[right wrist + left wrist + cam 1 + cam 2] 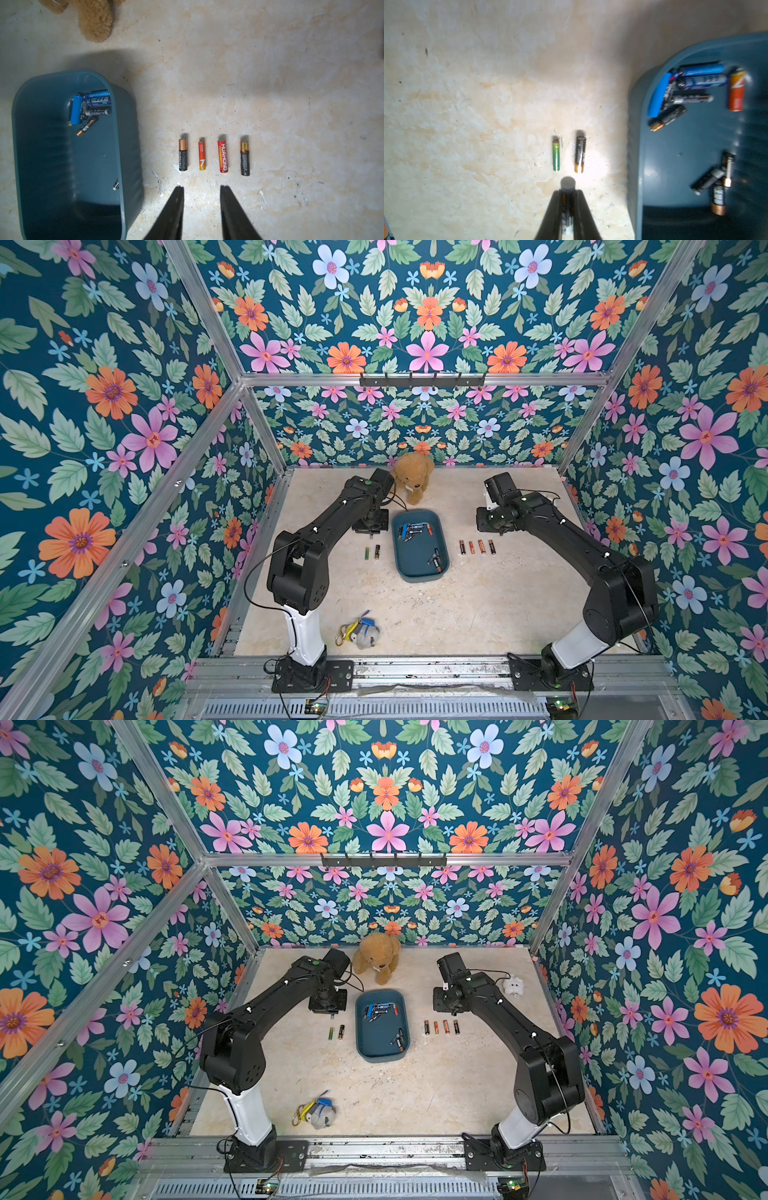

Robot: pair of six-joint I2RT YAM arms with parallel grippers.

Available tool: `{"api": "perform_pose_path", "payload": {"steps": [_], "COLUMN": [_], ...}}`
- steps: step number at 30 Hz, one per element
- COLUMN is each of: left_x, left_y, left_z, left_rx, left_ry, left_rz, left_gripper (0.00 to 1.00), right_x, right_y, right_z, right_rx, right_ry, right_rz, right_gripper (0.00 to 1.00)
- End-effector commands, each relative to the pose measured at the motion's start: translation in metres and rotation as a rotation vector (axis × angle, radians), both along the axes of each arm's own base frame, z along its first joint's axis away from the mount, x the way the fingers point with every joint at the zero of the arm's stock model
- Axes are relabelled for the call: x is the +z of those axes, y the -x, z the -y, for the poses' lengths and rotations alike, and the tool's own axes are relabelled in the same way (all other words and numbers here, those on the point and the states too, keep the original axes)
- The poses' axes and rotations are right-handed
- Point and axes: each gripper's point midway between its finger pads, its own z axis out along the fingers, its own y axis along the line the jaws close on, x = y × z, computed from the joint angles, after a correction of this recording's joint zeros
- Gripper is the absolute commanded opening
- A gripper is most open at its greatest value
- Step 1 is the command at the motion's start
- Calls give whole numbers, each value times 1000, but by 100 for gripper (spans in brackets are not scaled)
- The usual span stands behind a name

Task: Take the batteries out of the storage box
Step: Place the battery at the center of the board.

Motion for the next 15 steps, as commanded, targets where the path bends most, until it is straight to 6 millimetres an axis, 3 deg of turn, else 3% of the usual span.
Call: {"api": "perform_pose_path", "payload": {"steps": [1,12,15], "left_x": [-10,-47,-54], "left_y": [-1,6,6], "left_z": [-18,-41,-47], "left_rx": [-4,19,29], "left_ry": [-32,-34,-36], "left_rz": [4,-37,-45], "left_gripper": [14,14,14], "right_x": [-2,-9,-22], "right_y": [3,-1,-3], "right_z": [3,2,1], "right_rx": [-11,-12,-10], "right_ry": [18,35,53], "right_rz": [-10,-29,-63], "right_gripper": [35,35,35]}}
